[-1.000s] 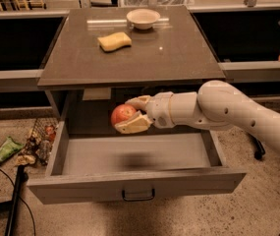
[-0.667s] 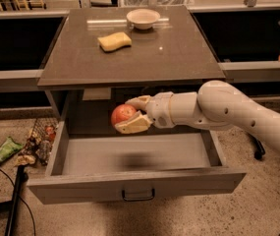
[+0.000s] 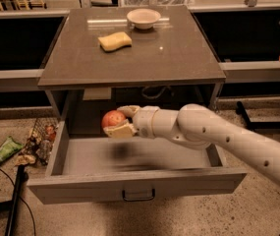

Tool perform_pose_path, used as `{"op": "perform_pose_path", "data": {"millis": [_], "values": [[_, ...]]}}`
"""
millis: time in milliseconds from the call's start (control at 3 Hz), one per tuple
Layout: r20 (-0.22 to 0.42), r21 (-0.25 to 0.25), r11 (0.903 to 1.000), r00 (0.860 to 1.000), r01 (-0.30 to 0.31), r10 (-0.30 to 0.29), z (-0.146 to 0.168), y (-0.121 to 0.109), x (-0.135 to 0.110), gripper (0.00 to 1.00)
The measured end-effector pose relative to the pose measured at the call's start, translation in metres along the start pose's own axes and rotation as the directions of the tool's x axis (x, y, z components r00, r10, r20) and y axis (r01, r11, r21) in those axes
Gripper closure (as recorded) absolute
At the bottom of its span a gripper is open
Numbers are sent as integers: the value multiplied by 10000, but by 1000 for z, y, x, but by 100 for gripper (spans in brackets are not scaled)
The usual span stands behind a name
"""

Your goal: Place apple into top drawer

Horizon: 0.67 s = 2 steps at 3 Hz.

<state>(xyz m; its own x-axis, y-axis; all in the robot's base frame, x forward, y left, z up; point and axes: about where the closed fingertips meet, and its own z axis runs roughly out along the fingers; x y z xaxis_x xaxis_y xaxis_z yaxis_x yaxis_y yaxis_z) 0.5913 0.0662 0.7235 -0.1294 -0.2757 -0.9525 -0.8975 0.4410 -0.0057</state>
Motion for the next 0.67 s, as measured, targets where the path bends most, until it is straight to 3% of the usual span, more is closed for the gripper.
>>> {"op": "perform_pose_path", "data": {"millis": [333, 667], "values": [[472, -70, 9995, 9984, -312, 315, 45, -6, 21, 100], [480, -364, 9982, 9976, -485, 503, 75, -4, 33, 100]]}}
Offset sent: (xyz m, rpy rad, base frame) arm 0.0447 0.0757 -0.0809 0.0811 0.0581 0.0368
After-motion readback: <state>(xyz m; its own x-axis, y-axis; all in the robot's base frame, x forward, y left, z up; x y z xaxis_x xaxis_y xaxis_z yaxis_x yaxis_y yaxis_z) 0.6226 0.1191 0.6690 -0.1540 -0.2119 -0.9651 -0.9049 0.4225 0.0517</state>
